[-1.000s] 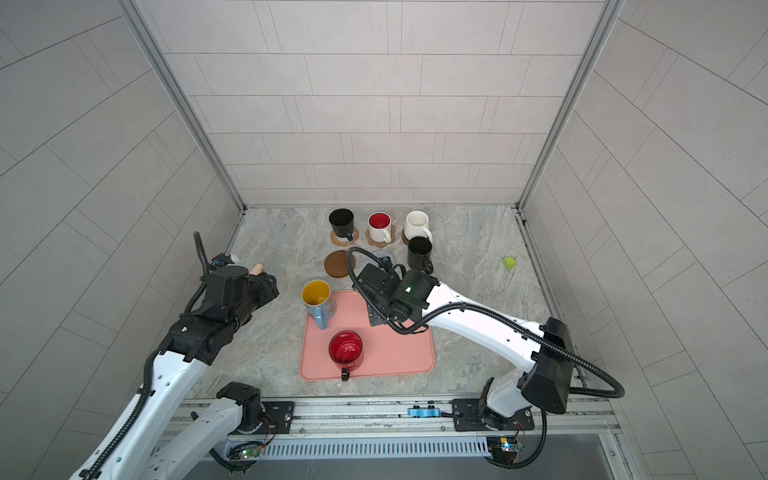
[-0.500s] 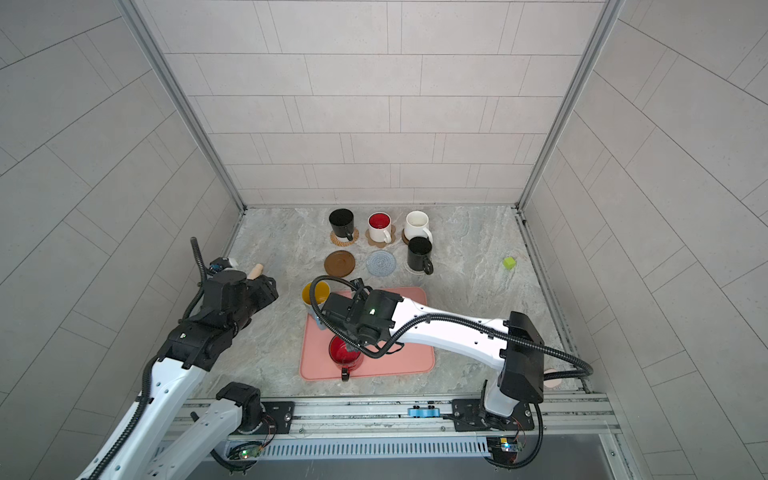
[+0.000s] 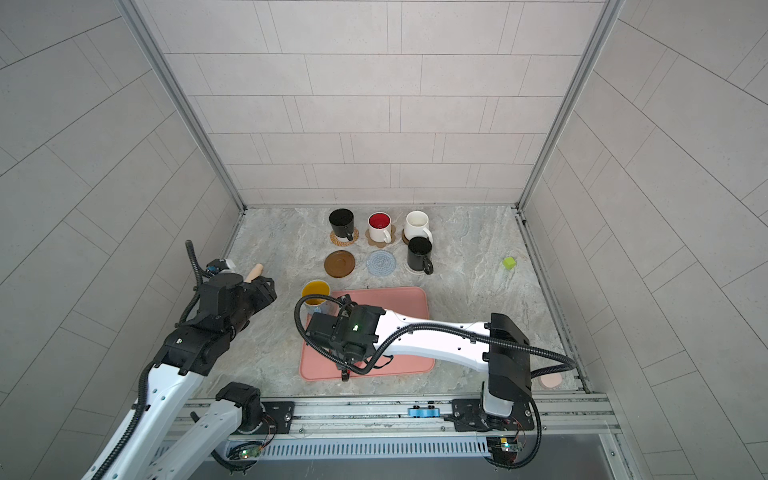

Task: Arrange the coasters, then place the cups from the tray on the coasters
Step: 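Move the open right gripper over the red mug on the pink tray, then lower the open right gripper onto the red mug's rim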

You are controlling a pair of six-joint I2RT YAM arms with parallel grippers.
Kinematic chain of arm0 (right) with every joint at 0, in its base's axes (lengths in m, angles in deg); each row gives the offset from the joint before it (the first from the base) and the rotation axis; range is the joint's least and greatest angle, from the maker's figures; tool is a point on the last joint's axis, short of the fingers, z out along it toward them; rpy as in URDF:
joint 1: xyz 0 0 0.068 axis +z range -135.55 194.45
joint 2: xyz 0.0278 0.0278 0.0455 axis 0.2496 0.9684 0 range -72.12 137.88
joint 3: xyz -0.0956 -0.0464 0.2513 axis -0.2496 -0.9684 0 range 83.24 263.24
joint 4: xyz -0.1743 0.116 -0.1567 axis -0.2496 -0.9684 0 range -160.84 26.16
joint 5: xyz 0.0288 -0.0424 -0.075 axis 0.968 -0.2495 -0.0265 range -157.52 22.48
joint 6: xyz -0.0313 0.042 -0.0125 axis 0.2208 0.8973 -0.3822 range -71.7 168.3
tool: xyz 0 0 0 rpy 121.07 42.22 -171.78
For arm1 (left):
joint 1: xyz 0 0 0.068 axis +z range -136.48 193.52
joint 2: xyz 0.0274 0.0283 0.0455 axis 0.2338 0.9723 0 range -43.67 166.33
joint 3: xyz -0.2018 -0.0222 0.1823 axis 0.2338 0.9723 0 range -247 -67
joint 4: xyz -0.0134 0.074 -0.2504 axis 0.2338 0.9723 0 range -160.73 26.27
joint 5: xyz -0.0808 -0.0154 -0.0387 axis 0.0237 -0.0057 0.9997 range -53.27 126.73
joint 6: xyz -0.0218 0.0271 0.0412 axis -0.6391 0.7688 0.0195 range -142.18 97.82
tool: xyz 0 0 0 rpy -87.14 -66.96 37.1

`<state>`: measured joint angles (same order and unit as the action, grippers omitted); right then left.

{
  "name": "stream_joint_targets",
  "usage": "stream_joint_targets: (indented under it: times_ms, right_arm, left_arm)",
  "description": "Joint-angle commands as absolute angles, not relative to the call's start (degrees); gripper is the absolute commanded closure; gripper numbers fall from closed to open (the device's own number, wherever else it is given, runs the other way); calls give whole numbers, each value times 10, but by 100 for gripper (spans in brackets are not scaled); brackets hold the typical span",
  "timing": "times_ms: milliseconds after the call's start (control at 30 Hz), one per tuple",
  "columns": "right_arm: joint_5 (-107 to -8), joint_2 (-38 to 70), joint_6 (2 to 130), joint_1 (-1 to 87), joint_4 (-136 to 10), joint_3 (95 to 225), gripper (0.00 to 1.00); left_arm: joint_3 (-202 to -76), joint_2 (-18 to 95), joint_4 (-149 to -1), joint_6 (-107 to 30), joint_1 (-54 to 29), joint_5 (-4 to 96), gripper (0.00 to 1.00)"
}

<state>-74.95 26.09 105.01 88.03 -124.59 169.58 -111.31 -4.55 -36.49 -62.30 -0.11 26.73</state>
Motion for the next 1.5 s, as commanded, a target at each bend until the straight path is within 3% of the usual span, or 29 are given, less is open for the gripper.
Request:
stream_joint_targets:
  times_ms: [0, 600, 1467]
  right_arm:
    - [-740, 280, 1069, 896, -1256, 1708, 19]
    - [-709, 347, 1054, 915, -1243, 1726, 19]
    - [-748, 342, 1096, 904, -1234, 1665, 19]
  left_arm:
    - [-1103, -50, -358, -625, 2, 266, 36]
    - [-1104, -58, -344, -618, 2, 252, 36]
    - [-1107, -59, -339, -619, 1, 253, 36]
